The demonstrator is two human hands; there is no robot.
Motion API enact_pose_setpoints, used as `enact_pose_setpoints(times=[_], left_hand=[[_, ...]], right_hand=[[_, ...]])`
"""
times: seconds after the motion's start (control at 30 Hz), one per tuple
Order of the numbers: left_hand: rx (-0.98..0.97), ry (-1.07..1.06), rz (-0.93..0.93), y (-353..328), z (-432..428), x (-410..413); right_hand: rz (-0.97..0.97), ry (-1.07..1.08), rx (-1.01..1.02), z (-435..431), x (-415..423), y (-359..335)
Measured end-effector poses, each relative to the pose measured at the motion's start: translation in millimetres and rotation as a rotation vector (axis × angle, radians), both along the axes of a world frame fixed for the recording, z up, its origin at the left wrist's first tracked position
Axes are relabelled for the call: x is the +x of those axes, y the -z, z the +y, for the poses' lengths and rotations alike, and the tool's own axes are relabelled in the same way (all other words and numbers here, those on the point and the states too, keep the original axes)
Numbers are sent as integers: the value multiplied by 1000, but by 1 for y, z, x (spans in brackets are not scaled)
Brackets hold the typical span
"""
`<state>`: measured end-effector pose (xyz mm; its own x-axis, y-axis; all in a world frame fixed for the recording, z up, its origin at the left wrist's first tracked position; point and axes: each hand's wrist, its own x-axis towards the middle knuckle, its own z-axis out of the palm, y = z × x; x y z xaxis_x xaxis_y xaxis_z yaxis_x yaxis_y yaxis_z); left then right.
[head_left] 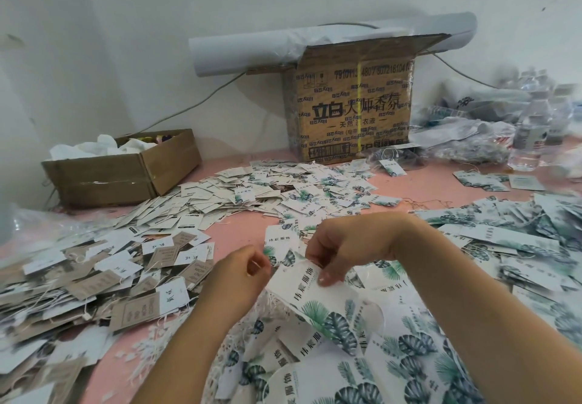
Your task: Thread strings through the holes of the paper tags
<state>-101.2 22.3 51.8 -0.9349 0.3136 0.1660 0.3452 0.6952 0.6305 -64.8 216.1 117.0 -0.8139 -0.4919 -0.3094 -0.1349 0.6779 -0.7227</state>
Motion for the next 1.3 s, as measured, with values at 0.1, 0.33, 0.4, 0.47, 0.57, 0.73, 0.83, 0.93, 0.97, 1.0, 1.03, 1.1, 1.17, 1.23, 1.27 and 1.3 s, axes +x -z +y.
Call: enact_pose_setpoints(times=[0.1,0.33,0.4,0.47,0.57,0.73,0.83,0.93,0.97,1.0,1.03,1.1,1.17,1.23,1.27,1.3], left_hand=[[-175,8,-27,-1,-8,-2],[-456,46,-163,1,-16,0],[-465,38,-147,1,-16,1],[-474,30,-119,0,-16,1],[-477,28,-101,1,-16,2],[-422,9,-41,0,-17,-2],[-348,28,-6,-1,-15,-3],[-256,44,27,-2,-14,-3],[-216,50,32,-2,-13,-3],[-184,56,41,-3,-11,-2],[-164,61,57,-4,-10,-2],[-136,58,97,-6,-9,-1],[-92,48,137,-8,-8,-1],[-31,38,174,-10,-8,-1],[-1,34,191,-11,-7,0],[21,33,208,-12,-7,0]], right_hand=[[-30,-39,49,-3,1,1],[-25,-30,204,-8,-1,4],[-19,-16,251,-9,-1,4],[-30,-7,299,-10,-1,4],[-38,10,373,-11,-1,4],[-17,39,453,-11,-2,5],[72,88,455,-10,-4,6],[237,184,338,-12,-8,9],[283,216,274,-15,-9,11],[318,241,213,-18,-11,12],[346,259,164,-20,-12,14],[390,272,103,-24,-16,18],[430,271,76,-27,-18,23],[460,274,30,-30,-19,26],[473,278,-9,-31,-19,27],[488,281,-51,-32,-19,27]])
